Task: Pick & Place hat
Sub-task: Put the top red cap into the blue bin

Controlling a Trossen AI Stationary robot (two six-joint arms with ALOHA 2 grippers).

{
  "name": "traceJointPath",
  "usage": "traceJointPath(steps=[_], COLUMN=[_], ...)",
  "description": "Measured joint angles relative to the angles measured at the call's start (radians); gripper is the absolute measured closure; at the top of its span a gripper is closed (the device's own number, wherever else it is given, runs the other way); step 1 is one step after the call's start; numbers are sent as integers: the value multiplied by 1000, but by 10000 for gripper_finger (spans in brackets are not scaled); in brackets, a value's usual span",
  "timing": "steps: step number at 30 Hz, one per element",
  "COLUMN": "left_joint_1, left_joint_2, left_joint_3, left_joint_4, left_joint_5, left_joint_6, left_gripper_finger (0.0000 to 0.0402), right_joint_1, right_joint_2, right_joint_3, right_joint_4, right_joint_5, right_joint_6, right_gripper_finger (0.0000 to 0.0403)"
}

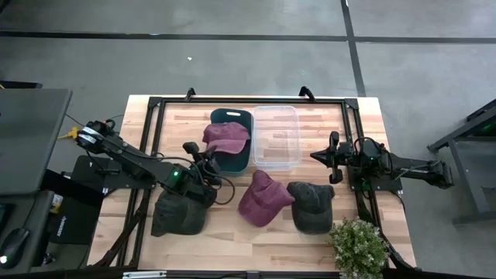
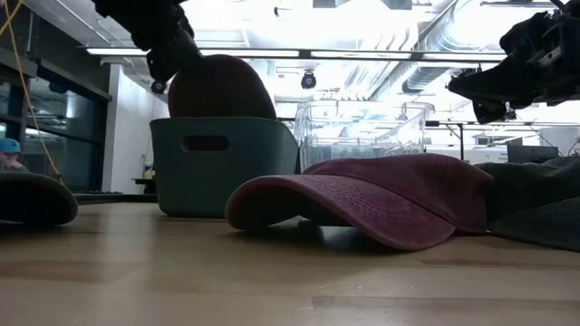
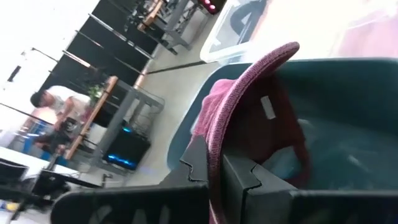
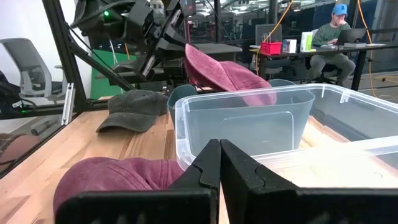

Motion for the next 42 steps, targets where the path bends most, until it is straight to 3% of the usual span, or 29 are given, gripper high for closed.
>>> traceJointPath(steps=[13, 20, 27, 32, 37, 42], left_joint_1=[27, 55, 100, 141, 180, 229], left_joint_2=[0, 0, -16, -15, -15, -15], left_joint_3=[0, 0, 2, 20, 70, 72], left_joint_4=[175, 192, 229, 192, 136, 133], left_joint_5=[176, 169, 319, 424, 458, 583], left_joint_6=[327, 465, 498, 526, 555, 580], left_gripper_finger=[401, 401, 401, 401, 402, 401], right_joint_1=[0, 0, 0, 0, 0, 0], right_joint_2=[0, 0, 0, 0, 0, 0], right_joint_3=[0, 0, 0, 0, 0, 0], right_joint_4=[0, 0, 0, 0, 0, 0], right_joint_5=[0, 0, 0, 0, 0, 0], right_joint_6=[0, 0, 0, 0, 0, 0], right_gripper_finger=[402, 402, 402, 402, 402, 402])
